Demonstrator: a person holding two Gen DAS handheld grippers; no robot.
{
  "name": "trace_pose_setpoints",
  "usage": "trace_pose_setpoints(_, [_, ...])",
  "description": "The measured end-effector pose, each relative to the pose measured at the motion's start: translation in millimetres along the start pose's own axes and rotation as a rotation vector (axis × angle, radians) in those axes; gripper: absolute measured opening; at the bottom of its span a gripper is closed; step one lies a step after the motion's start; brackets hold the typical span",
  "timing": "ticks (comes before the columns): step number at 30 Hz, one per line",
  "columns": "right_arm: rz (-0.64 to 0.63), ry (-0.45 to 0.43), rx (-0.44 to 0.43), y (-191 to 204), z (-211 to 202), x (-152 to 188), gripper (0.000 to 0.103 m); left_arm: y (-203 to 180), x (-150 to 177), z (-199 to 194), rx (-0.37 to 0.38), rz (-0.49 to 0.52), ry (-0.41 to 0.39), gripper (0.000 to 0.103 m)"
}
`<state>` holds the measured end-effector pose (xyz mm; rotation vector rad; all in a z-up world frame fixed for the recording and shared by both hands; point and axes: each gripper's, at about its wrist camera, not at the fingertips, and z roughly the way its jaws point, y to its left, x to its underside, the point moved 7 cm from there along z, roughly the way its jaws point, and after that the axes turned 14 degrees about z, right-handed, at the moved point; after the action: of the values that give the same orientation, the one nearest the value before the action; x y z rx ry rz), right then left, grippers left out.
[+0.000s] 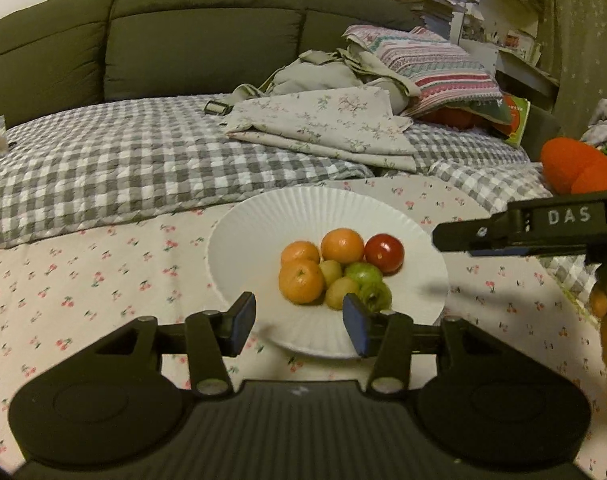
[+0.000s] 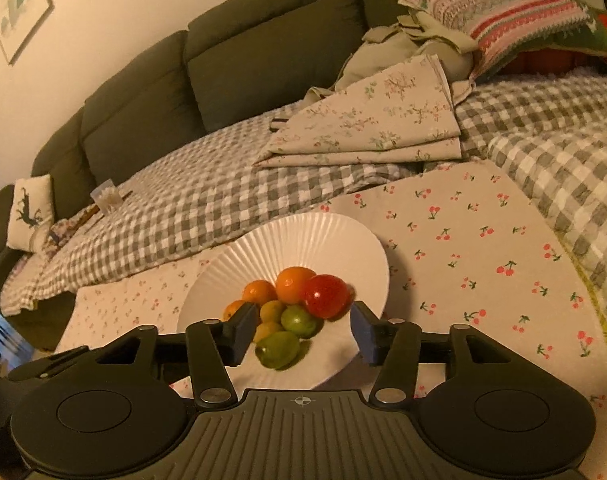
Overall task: Organize fruits
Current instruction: 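Carry the yellow and green fruits into the white bowl and open both tools, then grasp another yellow fruit on the cloth with the left tool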
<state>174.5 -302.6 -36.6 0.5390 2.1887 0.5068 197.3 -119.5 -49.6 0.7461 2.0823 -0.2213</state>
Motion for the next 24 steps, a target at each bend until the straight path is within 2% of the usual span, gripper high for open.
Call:
trace_pose_setpoints(2, [-0.058, -0.014, 0.047, 3.8, -4.7, 3.9, 0.061, 0.5, 3.8, -5.0, 0.001, -0.002, 0.015, 0.048])
trace_pose_setpoints(5, [-0.097, -0.018, 0.075, 6.8, -10.4, 10.5, 0.063, -0.5, 10.1, -14.0, 0.008, -0.008, 0.036, 0.048])
trace_pose_setpoints(9, [-0.079, -0.008, 0.058, 11.3, -20.9, 16.7, 0.068, -3.7, 18.6, -29.0, 0.021, -0.034, 0.061, 0.048])
trace_pose_setpoints(16, [-0.127, 0.014, 0.034, 29.0, -42.1, 38.0, 0.076, -19.8, 37.0, -43.6, 0.052, -0.028, 0.106, 0.054])
trace_pose_setpoints(19, [-0.125, 0.02, 0.029, 31.8, -49.2, 45.7, 0.084, -26.2, 45.4, -46.2, 0.068, -0.036, 0.123, 0.054])
trace_pose_setpoints(24, [-0.119, 0.061, 0.019, 32.3, -51.0, 57.3, 0.087, -34.9, 54.2, -45.3, 0.067, -0.03, 0.147, 0.054])
